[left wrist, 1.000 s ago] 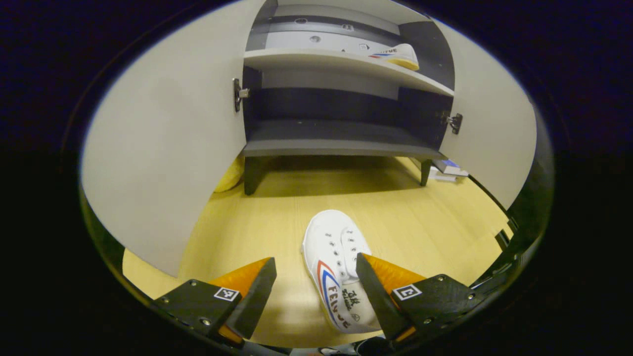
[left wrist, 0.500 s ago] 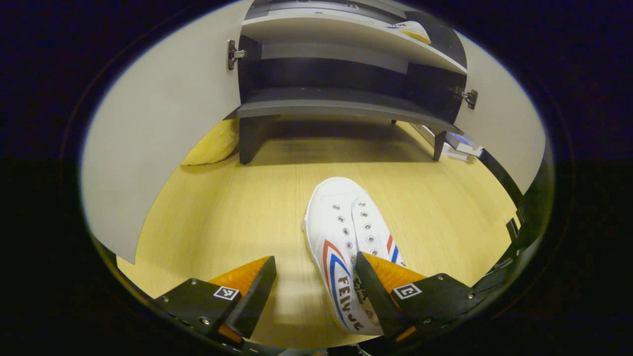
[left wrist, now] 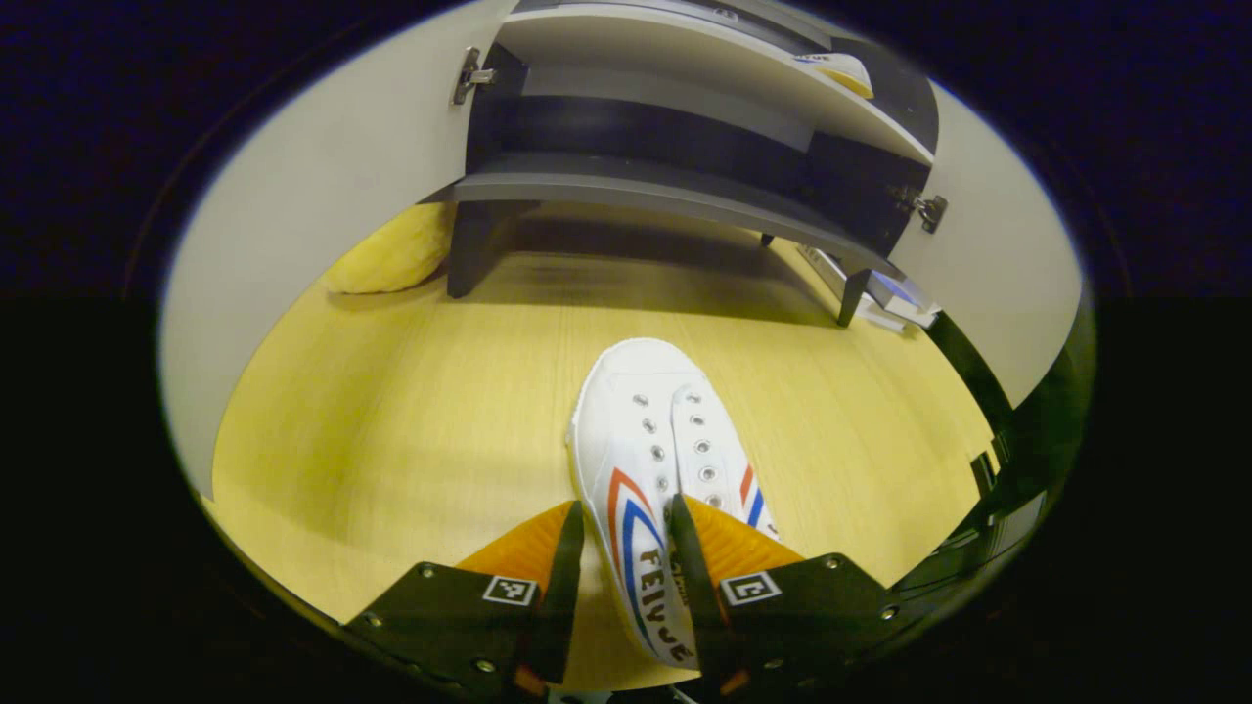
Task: Grab one shoe with the right hand and put it into the shoe cabinet, grab the other shoe with the left hand and put it into the shoe cabinet; then close the right door with the right hand and the left door with the left hand.
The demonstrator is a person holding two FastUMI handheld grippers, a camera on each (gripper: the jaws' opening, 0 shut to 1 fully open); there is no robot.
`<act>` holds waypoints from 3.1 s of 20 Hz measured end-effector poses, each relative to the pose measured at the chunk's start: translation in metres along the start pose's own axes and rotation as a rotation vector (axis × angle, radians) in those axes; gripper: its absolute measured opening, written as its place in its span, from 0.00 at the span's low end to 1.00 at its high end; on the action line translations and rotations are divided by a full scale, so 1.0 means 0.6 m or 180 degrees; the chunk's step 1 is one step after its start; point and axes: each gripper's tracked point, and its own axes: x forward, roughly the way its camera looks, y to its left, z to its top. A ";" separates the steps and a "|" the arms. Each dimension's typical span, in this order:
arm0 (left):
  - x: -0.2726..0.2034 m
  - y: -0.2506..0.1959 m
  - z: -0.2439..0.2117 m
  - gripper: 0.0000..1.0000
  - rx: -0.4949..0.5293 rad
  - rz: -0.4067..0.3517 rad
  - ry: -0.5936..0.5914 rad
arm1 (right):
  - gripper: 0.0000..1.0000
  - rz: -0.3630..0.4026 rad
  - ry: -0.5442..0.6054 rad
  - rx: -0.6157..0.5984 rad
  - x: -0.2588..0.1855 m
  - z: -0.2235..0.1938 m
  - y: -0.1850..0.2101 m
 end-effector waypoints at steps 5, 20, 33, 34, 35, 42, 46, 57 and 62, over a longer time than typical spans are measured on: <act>-0.001 0.006 0.005 0.40 0.0002 0.0049 0.0042 | 1.00 -0.0091 0.0016 -0.0052 0.002 -0.007 -0.015; -0.059 0.019 0.075 0.01 -0.0106 0.0233 -0.0355 | 1.00 0.0006 -0.0096 0.0000 -0.012 0.005 -0.008; -0.247 -0.043 0.276 0.01 0.0071 0.0040 -0.1369 | 0.97 0.0151 -0.0210 0.0002 -0.025 0.023 -0.004; -0.257 -0.041 0.282 0.01 0.0076 0.0013 -0.1423 | 1.00 0.0164 -0.0217 0.0014 -0.026 0.024 -0.005; -0.256 -0.039 0.282 0.01 0.0090 -0.0015 -0.1483 | 1.00 0.0174 -0.0232 0.0027 -0.026 0.026 -0.006; -0.258 -0.039 0.285 0.00 0.0245 -0.0025 -0.1891 | 0.96 0.0237 -0.0218 0.0099 -0.023 0.016 -0.017; -0.260 -0.040 0.288 0.01 0.0290 0.0050 -0.2067 | 0.97 0.0286 -0.0178 0.0148 -0.024 0.005 -0.019; -0.262 -0.038 0.290 0.01 0.0112 0.0095 -0.2127 | 1.00 0.0377 -0.0120 0.0178 -0.015 -0.007 -0.025; -0.265 -0.034 0.284 0.01 0.0131 0.0206 -0.1998 | 1.00 0.0395 -0.0114 0.0183 -0.006 -0.007 -0.029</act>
